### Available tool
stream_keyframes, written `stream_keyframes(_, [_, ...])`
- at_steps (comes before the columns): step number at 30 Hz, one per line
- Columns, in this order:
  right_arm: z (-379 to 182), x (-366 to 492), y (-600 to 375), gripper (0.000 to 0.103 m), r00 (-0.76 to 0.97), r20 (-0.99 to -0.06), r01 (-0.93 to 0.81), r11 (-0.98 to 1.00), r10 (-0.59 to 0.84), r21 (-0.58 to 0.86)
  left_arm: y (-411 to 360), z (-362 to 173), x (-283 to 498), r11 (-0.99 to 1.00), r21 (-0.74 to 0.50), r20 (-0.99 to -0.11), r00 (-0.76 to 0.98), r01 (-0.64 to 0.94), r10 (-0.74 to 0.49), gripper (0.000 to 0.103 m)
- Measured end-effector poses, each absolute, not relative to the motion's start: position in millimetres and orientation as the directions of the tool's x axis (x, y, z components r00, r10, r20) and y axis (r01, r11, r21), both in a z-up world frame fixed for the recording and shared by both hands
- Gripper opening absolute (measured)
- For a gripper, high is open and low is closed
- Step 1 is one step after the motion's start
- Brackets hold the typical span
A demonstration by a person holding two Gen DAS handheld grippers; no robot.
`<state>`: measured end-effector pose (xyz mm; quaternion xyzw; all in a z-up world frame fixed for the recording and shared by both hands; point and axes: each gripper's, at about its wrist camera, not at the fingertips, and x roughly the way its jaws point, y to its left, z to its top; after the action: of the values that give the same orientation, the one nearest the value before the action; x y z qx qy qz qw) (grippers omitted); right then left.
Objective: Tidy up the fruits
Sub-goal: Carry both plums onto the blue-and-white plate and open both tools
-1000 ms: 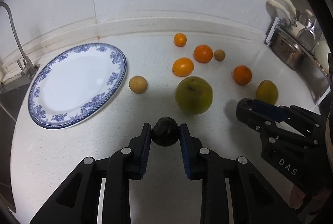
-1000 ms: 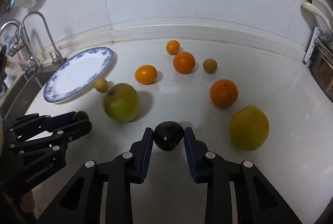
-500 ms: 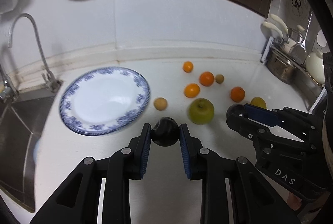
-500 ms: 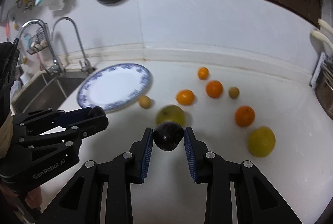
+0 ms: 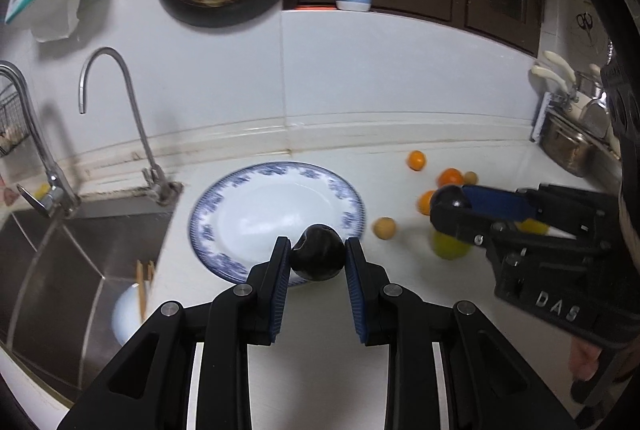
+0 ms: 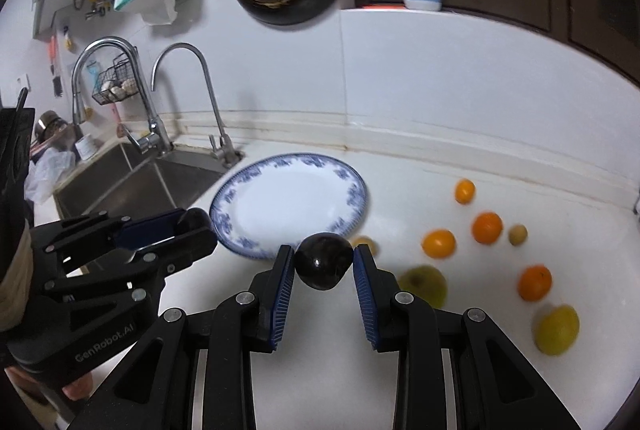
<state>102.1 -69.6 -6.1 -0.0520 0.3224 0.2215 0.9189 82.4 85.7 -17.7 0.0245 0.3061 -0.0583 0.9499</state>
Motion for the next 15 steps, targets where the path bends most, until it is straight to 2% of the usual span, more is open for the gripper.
stream_keyframes(7, [-14,132,-41,0.032,0.683,-0.619,-0.453,0.890,0.387,0.056,113,-27,109,0.997,0.006,-0.601,0.797,0.082,-0.062,0.027])
stream_keyframes(11, [-27,150,-23,0.032,0.660,-0.642,-0.462,0.885,0.389,0.061,129,-34,130,0.997,-0.036,-0.630,0.773,0.071,-0.078,0.027])
stream_keyframes(15, [-41,168,-10,0.032,0.632,-0.672,-0.464,0.883,0.386,0.071,133,-44,150,0.997,-0.001,-0.649,0.759,0.071,-0.055,0.027])
